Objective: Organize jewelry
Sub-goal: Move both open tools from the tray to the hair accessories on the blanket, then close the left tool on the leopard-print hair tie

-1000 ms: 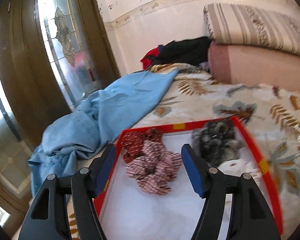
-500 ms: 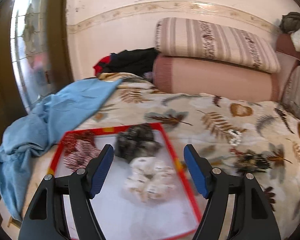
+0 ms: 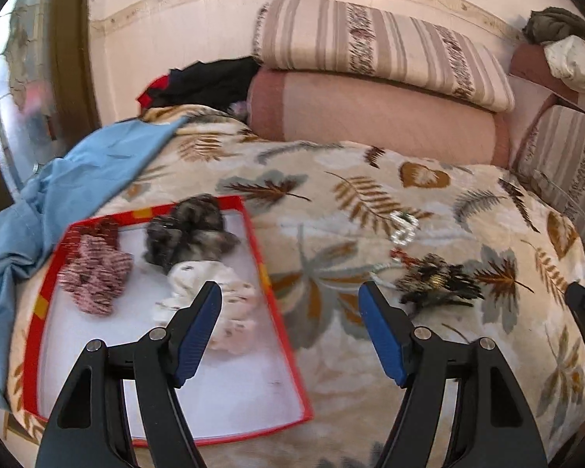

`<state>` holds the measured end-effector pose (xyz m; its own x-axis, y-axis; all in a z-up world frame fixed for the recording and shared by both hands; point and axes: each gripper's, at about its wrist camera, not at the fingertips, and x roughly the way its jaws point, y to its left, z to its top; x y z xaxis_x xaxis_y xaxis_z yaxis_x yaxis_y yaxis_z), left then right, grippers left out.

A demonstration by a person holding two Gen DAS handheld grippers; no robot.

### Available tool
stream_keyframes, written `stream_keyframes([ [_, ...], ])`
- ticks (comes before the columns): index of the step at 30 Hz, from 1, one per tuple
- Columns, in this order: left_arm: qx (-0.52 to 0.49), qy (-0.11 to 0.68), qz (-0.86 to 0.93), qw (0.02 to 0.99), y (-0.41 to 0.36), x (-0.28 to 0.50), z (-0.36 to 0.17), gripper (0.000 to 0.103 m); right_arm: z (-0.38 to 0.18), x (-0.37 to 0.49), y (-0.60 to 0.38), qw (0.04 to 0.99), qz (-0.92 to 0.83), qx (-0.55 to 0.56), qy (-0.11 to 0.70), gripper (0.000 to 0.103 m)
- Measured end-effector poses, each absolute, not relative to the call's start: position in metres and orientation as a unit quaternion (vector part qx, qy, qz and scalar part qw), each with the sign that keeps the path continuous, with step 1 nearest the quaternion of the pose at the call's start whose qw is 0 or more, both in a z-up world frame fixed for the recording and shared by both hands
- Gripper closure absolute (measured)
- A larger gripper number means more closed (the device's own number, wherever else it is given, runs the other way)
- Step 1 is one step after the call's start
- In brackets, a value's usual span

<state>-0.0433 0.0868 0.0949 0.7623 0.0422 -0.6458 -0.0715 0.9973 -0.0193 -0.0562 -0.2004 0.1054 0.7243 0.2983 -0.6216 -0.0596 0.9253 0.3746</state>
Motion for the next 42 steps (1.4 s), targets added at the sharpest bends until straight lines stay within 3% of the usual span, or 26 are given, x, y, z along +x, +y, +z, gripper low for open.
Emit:
stream_keyframes([
  [8, -0.008, 0.371, -0.050, 0.927, 0.048, -0.013, 0.094, 0.031, 0.108, -0.055, -0.227, 0.916, 0.072, 0.192, 0.345, 0.023],
  [15, 0.000, 0.380, -0.098, 0.920, 0.015, -0.015, 0.097, 0.031, 0.154, -0.082, -0.261, 0.955, -0.099, 0.124, 0.250, 0.023],
  [25, 0.009, 0.261, -0.344, 0.902, -0.071, -0.108, 0.201, 0.031, 0.140, -0.074, -0.264, 0.949, -0.099, 0.112, 0.279, 0.023],
  [28, 0.035, 0.243, -0.346, 0.905, -0.080, -0.113, 0.208, 0.031, 0.136, -0.073, -0.261, 0.947, -0.092, 0.108, 0.287, 0.023],
  [38, -0.007, 0.439, -0.173, 0.882, 0.016, 0.031, 0.075, 0.031, 0.129, -0.070, -0.262, 0.943, -0.070, 0.134, 0.297, 0.023],
  [42, -0.026, 0.452, -0.180, 0.873, 0.018, 0.040, 0.056, 0.043, 0.125, -0.066, -0.256, 0.943, -0.060, 0.127, 0.303, 0.023],
])
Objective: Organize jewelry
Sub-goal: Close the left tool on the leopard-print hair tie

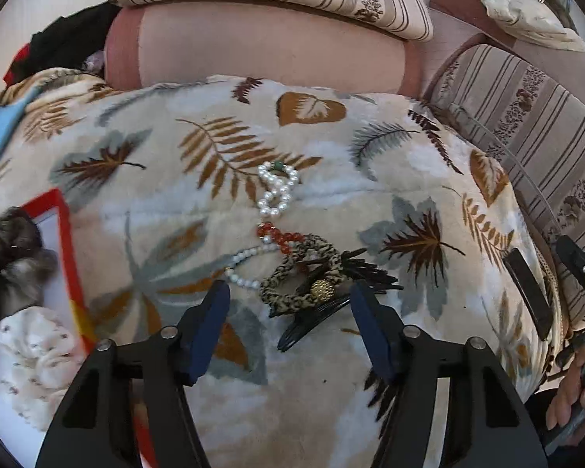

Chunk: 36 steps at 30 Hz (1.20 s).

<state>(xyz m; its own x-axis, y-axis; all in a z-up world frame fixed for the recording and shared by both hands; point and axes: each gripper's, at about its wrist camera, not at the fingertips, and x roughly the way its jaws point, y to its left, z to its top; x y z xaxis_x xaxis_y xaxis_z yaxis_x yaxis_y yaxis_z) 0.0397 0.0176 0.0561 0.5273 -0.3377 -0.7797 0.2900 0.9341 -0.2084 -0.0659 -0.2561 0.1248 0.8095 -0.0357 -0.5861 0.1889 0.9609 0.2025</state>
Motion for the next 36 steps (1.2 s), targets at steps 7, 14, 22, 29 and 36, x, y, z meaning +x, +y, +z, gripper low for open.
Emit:
stream_keyframes([
  [7, -0.004, 0.453, -0.192, 0.870, -0.007, 0.049, 0.041, 0.086, 0.115, -0.058, -0.253, 0.936, -0.040, 0.138, 0.321, 0.023],
  [14, -0.029, 0.462, -0.216, 0.860, -0.001, 0.029, 0.042, 0.089, 0.109, -0.054, -0.240, 0.934, -0.007, 0.133, 0.331, 0.023],
  [22, -0.052, 0.419, -0.276, 0.864, 0.009, -0.007, 0.080, 0.089, 0.091, -0.048, -0.219, 0.917, 0.051, 0.147, 0.366, 0.023],
  [29, -0.077, 0.406, -0.296, 0.861, 0.022, 0.000, 0.087, 0.089, 0.078, -0.043, -0.202, 0.913, 0.055, 0.133, 0.381, 0.023],
  [36, -0.078, 0.444, -0.301, 0.840, 0.026, 0.005, 0.069, 0.085, 0.073, -0.039, -0.197, 0.912, 0.053, 0.125, 0.388, 0.023],
])
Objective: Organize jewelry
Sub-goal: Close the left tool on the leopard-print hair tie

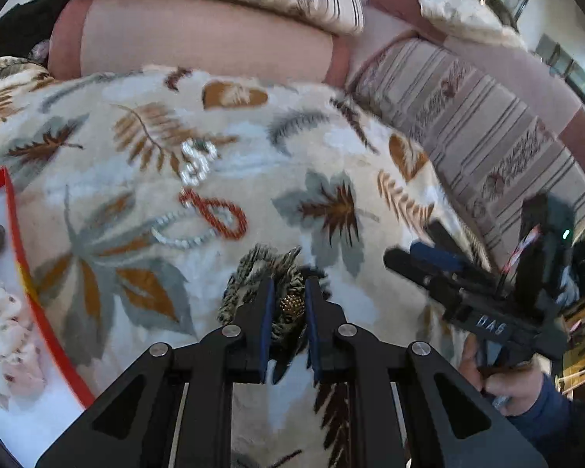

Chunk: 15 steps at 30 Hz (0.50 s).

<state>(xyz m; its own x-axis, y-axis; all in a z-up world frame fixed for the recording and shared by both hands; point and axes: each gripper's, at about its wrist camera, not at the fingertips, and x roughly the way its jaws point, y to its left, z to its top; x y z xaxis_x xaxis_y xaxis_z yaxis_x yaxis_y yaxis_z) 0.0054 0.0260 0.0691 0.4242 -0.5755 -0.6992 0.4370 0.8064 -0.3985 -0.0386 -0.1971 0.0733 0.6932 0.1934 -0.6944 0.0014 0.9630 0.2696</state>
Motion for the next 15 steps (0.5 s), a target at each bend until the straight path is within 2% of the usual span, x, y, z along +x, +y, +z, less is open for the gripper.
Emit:
stream_keyframes([
  [1, -0.085, 0.443, -0.299, 0.841, 0.030, 0.007, 0.069, 0.079, 0.074, -0.039, -0.197, 0.912, 0.052, 0.125, 0.387, 0.023],
  [6, -0.101, 0.458, -0.291, 0.834, 0.046, 0.013, 0.062, 0.070, 0.070, -0.037, -0.196, 0.906, 0.065, 0.133, 0.395, 0.023],
  [9, -0.070, 0.457, -0.291, 0.838, 0.042, 0.008, 0.061, 0.051, 0.069, -0.038, -0.193, 0.902, 0.078, 0.142, 0.401, 0.023],
  [15, -0.019, 0.460, -0.271, 0.846, 0.031, 0.007, 0.052, 0.052, 0.071, -0.040, -0.191, 0.903, 0.081, 0.141, 0.397, 0.023],
])
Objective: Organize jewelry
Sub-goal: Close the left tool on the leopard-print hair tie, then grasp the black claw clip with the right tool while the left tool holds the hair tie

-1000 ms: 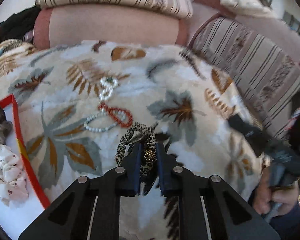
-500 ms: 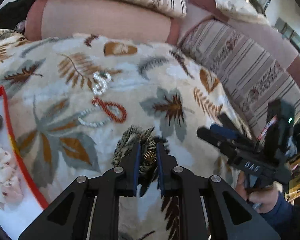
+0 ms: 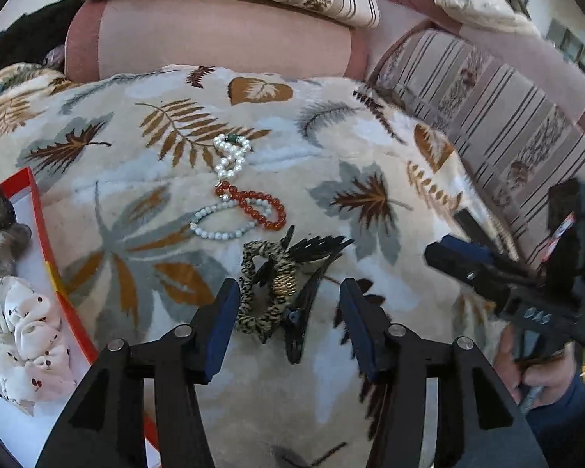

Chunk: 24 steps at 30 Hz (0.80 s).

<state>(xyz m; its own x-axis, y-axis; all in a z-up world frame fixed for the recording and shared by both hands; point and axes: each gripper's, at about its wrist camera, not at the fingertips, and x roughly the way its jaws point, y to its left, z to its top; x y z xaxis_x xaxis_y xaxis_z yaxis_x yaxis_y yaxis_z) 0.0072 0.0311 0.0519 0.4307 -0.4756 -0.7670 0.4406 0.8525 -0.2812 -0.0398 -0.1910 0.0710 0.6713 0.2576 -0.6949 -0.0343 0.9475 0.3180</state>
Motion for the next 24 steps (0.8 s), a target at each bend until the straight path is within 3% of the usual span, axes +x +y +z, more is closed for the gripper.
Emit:
stream_keyframes([
  [2, -0.011, 0.461, -0.265, 0.847, 0.029, 0.009, 0.048, 0.062, 0.071, -0.040, -0.191, 0.903, 0.082, 0.142, 0.398, 0.023],
  [4, -0.011, 0.469, -0.269, 0.841, 0.027, 0.011, 0.044, 0.081, 0.071, -0.040, -0.189, 0.902, 0.085, 0.140, 0.398, 0.023],
  [6, -0.018, 0.468, -0.275, 0.840, 0.028, 0.012, 0.044, 0.085, 0.071, -0.041, -0.187, 0.903, 0.087, 0.138, 0.398, 0.023],
  [8, -0.026, 0.467, -0.280, 0.838, 0.029, 0.011, 0.044, 0.100, 0.071, -0.042, -0.184, 0.902, 0.092, 0.135, 0.399, 0.023],
  [19, -0.126, 0.440, -0.265, 0.849, 0.060, 0.020, 0.059, 0.103, 0.067, -0.042, -0.175, 0.899, 0.103, 0.132, 0.406, 0.023],
  [24, -0.151, 0.463, -0.243, 0.839, 0.068, 0.031, 0.048, 0.094, 0.063, -0.040, -0.168, 0.892, 0.118, 0.134, 0.415, 0.022],
])
